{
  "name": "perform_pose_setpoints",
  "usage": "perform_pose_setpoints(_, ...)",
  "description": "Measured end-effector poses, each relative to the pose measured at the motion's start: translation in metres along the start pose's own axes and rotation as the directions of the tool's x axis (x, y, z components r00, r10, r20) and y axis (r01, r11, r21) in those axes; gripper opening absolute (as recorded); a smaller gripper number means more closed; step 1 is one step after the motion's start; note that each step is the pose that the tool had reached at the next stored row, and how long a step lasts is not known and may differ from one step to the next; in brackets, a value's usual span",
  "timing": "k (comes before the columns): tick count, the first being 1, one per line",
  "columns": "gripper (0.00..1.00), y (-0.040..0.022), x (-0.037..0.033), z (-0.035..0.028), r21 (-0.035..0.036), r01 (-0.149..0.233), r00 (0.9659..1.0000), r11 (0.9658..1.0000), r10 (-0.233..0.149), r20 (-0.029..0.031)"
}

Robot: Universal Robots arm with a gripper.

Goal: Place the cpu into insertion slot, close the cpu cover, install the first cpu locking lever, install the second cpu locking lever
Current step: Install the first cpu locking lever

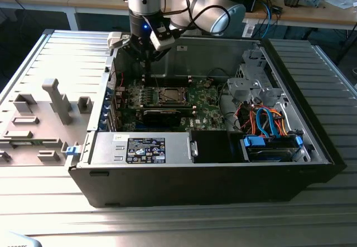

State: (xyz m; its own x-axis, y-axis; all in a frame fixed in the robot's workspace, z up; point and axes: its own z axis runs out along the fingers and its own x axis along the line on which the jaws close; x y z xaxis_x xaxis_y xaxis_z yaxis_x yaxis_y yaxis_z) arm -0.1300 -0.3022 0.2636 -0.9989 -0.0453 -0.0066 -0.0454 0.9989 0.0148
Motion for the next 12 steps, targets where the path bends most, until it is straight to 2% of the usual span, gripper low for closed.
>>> perform_pose_setpoints(12, 0.11, -0.0011, -0.0234, 0.0005, 0.0015, 0.0, 1.0, 1.0, 0.0, 0.0)
